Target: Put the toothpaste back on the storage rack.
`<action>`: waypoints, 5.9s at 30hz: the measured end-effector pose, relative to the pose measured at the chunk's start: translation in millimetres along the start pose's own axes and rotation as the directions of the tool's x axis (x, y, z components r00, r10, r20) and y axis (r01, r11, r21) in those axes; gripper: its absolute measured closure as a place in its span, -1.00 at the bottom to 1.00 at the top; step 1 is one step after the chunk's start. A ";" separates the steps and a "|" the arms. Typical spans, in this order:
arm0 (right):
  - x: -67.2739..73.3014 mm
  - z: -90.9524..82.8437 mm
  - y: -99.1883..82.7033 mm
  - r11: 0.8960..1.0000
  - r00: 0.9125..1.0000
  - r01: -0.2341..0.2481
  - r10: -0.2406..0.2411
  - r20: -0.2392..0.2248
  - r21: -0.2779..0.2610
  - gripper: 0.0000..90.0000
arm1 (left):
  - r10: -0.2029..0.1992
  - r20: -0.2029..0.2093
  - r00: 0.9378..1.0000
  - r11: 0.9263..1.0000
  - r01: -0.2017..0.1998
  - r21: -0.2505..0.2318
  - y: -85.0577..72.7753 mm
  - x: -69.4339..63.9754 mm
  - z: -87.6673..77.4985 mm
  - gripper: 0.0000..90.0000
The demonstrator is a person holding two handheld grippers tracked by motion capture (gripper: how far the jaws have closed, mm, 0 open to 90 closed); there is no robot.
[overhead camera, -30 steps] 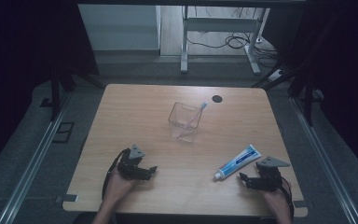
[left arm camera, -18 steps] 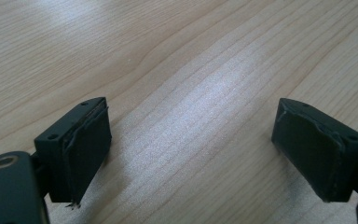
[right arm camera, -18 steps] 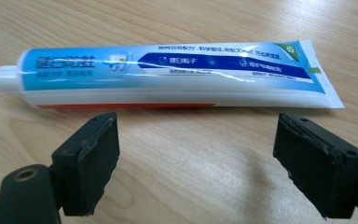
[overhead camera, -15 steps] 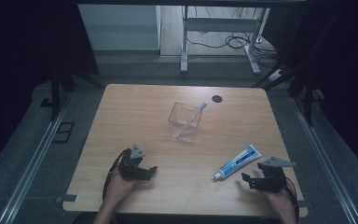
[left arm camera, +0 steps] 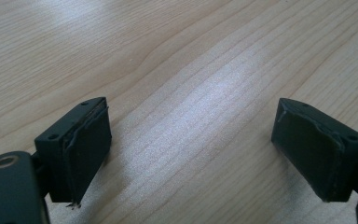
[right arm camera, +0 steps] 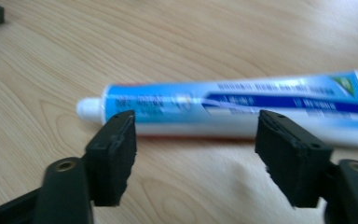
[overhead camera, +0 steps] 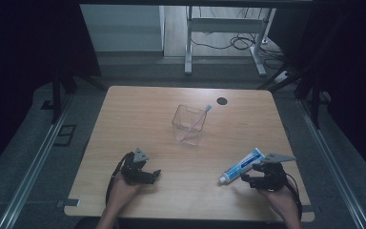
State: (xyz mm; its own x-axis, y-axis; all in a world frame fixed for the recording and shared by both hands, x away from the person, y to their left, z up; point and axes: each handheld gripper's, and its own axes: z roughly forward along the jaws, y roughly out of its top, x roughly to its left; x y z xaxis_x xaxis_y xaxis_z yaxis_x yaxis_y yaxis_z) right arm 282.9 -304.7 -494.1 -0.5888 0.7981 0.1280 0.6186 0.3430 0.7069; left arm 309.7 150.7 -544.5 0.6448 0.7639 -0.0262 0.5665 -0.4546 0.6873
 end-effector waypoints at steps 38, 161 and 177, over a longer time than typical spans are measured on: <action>30.9 54.6 26.3 0.988 0.991 0.097 -0.084 -0.105 0.120 0.82 | -0.003 -0.005 1.000 1.000 0.003 0.000 -0.2 -0.5 -0.2 -0.73; -28.1 23.3 61.8 0.906 0.996 0.084 -0.088 -0.008 0.415 0.62 | -0.007 -0.005 1.000 1.000 0.007 0.002 -0.2 -0.7 -0.4 -0.73; -18.5 12.6 92.3 0.965 0.996 0.088 -0.085 -0.024 0.248 0.62 | -0.007 -0.005 1.000 1.000 0.007 0.003 -0.2 -0.7 -0.4 -0.73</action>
State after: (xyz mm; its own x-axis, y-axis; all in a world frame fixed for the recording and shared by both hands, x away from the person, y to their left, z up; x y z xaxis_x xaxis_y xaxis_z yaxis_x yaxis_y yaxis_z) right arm 357.5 -281.5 -440.0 -0.6517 0.7538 0.0844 0.6739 0.5244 0.5205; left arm 309.0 150.4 -544.3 0.6383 0.7693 -0.0273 0.5723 -0.4506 0.6851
